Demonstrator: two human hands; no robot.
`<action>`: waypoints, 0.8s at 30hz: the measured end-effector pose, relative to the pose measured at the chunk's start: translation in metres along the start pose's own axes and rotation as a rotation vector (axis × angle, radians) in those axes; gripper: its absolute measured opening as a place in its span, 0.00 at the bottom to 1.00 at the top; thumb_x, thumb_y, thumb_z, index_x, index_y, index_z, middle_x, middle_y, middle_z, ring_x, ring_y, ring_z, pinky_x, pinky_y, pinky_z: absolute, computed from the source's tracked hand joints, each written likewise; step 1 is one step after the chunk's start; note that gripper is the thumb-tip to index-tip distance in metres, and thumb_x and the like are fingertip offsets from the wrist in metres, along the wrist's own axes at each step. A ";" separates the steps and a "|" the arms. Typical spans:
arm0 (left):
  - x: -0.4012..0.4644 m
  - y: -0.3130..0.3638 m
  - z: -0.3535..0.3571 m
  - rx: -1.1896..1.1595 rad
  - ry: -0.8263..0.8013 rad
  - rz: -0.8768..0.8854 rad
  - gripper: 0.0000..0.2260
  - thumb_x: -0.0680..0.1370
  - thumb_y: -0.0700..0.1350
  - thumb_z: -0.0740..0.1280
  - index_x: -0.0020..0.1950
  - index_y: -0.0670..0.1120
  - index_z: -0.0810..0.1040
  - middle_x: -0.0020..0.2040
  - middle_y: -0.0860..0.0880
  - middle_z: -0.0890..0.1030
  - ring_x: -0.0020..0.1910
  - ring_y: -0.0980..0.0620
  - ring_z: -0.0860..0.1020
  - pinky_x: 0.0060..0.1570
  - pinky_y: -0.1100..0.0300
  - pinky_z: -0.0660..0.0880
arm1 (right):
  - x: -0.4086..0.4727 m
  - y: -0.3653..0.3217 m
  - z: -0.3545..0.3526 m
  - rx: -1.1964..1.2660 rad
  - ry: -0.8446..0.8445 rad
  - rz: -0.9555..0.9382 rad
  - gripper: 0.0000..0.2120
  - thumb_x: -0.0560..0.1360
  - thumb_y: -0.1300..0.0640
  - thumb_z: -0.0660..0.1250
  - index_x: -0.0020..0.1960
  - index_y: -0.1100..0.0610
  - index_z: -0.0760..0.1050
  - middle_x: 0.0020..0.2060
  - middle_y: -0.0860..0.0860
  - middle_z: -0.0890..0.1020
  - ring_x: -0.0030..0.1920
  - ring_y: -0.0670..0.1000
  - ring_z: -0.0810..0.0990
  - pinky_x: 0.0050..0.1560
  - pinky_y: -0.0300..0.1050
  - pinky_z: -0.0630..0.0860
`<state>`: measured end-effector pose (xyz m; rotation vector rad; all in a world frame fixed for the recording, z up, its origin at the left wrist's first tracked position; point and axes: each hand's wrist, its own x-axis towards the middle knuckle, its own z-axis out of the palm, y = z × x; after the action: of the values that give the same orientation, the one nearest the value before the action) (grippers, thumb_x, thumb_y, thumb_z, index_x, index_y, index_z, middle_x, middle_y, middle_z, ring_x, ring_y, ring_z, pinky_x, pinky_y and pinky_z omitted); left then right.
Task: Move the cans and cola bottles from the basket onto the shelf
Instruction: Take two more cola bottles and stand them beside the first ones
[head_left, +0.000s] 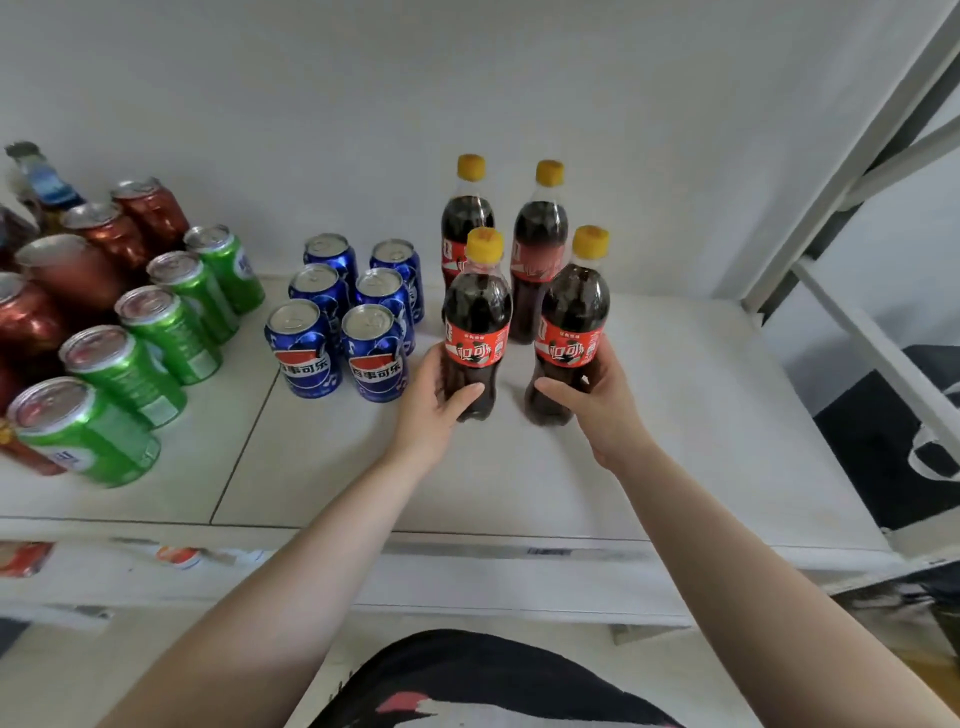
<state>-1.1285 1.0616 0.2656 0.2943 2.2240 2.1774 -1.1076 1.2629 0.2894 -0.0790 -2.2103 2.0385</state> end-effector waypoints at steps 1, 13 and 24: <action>0.000 -0.002 0.000 0.018 0.000 0.002 0.21 0.76 0.36 0.68 0.65 0.50 0.68 0.64 0.47 0.77 0.63 0.58 0.76 0.60 0.64 0.72 | -0.001 0.002 0.000 -0.027 0.003 -0.008 0.30 0.67 0.68 0.75 0.66 0.55 0.70 0.55 0.52 0.81 0.55 0.48 0.80 0.55 0.39 0.77; 0.004 -0.034 0.027 0.387 0.392 -0.024 0.26 0.65 0.61 0.69 0.60 0.54 0.73 0.56 0.50 0.80 0.55 0.49 0.79 0.54 0.47 0.77 | 0.020 0.014 0.001 -0.214 0.095 -0.015 0.25 0.64 0.59 0.79 0.58 0.57 0.74 0.50 0.49 0.82 0.52 0.49 0.79 0.50 0.39 0.76; 0.042 -0.025 0.024 0.370 0.434 -0.026 0.23 0.71 0.47 0.73 0.66 0.49 0.74 0.59 0.50 0.82 0.59 0.51 0.79 0.59 0.54 0.74 | 0.053 0.008 0.021 -0.315 0.204 0.083 0.22 0.63 0.55 0.80 0.51 0.55 0.72 0.48 0.48 0.81 0.51 0.51 0.79 0.51 0.46 0.77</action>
<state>-1.1698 1.0914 0.2450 -0.2310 2.8360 1.9495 -1.1637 1.2496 0.2828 -0.3977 -2.4056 1.6160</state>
